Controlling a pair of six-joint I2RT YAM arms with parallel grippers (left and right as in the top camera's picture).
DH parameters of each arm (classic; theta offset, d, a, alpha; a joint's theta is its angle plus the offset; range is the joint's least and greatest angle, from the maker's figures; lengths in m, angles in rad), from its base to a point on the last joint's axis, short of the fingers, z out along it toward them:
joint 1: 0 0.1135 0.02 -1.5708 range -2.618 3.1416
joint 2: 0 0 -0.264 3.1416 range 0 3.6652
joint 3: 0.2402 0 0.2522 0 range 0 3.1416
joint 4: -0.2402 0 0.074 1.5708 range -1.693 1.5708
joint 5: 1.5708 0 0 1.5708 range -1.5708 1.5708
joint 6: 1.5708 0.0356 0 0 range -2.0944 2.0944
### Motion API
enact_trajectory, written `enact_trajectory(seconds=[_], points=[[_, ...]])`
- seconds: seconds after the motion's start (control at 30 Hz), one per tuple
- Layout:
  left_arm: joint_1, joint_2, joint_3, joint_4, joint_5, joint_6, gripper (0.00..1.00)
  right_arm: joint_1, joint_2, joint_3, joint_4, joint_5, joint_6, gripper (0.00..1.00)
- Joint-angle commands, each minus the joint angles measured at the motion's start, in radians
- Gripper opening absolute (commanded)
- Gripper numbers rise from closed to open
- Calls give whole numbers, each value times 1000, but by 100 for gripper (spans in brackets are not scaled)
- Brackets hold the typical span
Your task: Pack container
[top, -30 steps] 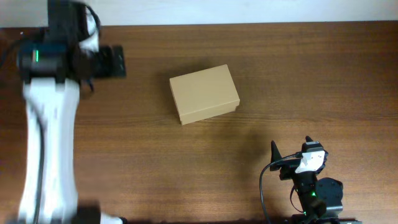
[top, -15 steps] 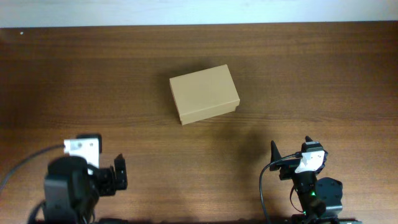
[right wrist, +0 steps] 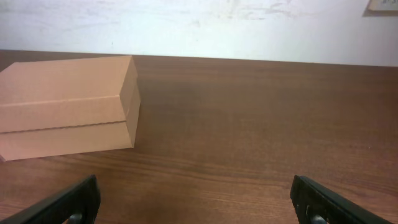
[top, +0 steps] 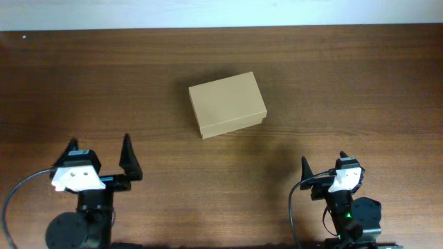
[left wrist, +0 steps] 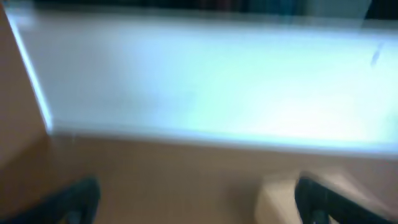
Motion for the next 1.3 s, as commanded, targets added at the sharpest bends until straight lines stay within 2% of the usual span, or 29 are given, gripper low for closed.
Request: enact_trajectory(seconds=[0.0,0.13,0.2,0.43,0.7,0.8,0.9,1.27], points=[[-1,-38,-147,158,-6,-2,100,-6,-12,-8,2,-3,-6,99],[-1,-121,-362,411,-7,-2,100,-6,-12,-8,2,-3,-6,99],[-1,-168,-444,484,-7,-2,100,-6,-12,-8,2,-3,-6,99],[43,-317,-585,544,-3,-2,100,-6,-12,-8,3,-3,-6,99],[84,-318,-645,540,13,-2,99,-6,-12,-8,2,-3,-6,99],[84,-317,-649,436,12,-2,100,-6,-12,-8,3,-3,-6,99],[84,-317,-649,265,12,-2,99,-6,-12,-8,2,-3,-6,99],[84,-304,-647,265,16,-2,100,-6,-12,-8,2,-3,-6,99]])
